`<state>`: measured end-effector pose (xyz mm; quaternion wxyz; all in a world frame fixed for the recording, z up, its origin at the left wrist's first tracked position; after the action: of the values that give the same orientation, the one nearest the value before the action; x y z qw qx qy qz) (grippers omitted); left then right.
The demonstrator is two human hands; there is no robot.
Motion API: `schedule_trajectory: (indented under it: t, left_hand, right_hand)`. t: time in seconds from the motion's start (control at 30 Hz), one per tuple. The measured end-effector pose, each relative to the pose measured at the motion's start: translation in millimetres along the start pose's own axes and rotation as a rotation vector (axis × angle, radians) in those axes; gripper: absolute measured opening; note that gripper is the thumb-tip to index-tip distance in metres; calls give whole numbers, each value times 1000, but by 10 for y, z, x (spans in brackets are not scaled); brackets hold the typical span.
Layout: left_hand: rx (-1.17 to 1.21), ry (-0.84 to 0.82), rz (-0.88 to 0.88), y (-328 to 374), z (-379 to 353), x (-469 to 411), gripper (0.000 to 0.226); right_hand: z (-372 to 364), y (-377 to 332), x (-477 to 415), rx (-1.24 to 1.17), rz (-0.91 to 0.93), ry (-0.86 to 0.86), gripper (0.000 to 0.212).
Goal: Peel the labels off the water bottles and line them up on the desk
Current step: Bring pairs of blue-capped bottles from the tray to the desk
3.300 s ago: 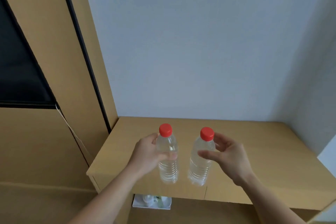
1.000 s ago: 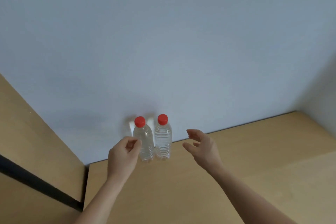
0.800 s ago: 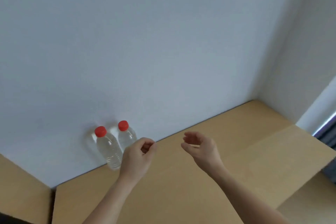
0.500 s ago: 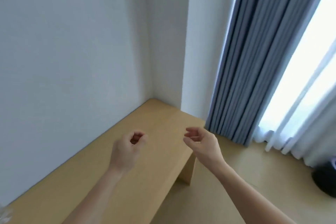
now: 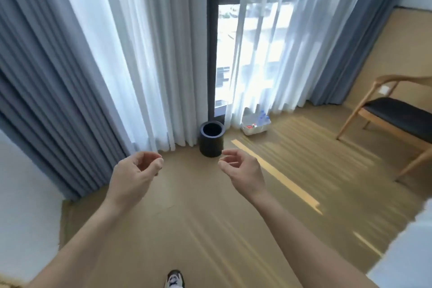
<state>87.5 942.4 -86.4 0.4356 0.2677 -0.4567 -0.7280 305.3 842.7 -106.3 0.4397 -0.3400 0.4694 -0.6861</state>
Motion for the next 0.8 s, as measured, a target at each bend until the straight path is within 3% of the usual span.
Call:
schedule_trajectory:
  t: [0.33,0.6,0.8]
  left_hand:
    - [62,-352,-165,471,-911,-2593,11]
    - [5,-535,-213,838,-1532,-4185,10]
    - [-67,-574,-235,1000,-2078,-5246,16]
  right_hand:
    - [1043,92,-1775,6,-108,323,16]
    - [1760,471,-2855,-68,-259,523,20]
    - [2385,867,-3823,-110,-289,578,20]
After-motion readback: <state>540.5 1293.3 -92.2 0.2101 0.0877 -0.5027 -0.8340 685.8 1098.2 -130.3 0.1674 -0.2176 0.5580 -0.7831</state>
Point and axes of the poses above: each hand's wrist, its own x-axis away from the middle knuckle, its own z-axis out of the back of the hand, y = z × x, the point moved 3 cm from there along -x, towards the middle knuckle, and after that the axes turned 12 degrees about -y, right-handed, at the moved point
